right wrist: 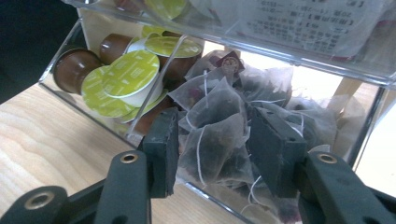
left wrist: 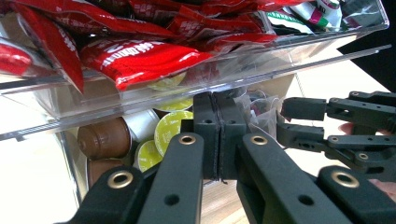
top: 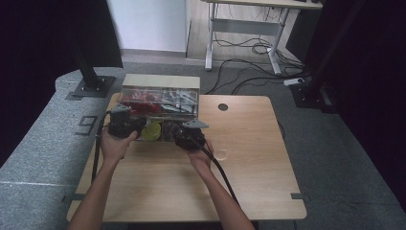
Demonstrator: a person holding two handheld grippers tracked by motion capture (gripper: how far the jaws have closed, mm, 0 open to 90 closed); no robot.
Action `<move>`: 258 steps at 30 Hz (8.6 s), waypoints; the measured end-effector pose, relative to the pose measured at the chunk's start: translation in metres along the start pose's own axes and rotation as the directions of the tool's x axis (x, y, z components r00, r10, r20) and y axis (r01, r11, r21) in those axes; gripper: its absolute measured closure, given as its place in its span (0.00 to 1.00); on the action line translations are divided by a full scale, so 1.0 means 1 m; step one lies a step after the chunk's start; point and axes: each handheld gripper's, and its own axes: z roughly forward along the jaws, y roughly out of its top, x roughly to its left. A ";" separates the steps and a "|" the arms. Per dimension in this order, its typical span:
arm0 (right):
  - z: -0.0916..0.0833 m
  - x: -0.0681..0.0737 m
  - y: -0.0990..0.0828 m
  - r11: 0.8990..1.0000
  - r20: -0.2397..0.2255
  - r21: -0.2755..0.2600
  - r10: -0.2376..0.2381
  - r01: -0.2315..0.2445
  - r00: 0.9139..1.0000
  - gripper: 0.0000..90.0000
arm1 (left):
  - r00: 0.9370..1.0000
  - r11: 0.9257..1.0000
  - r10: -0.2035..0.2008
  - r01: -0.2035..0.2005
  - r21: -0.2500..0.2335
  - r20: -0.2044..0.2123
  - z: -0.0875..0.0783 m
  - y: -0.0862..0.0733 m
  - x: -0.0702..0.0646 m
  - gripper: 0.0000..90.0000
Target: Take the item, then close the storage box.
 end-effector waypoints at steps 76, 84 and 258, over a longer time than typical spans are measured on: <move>-0.061 -0.016 0.010 0.987 -0.054 -0.149 -0.064 0.055 0.996 0.99 | 1.000 1.000 -0.005 0.005 0.005 0.001 0.000 0.000 0.000 1.00; -0.067 -0.018 0.008 0.987 -0.057 -0.155 -0.056 0.047 0.997 0.99 | 1.000 1.000 -0.004 0.004 0.006 -0.001 0.000 0.000 -0.001 1.00; -0.146 -0.094 -0.077 0.984 0.059 -0.170 0.063 -0.052 0.996 0.63 | 1.000 1.000 -0.009 0.009 0.020 0.019 0.001 -0.010 -0.004 1.00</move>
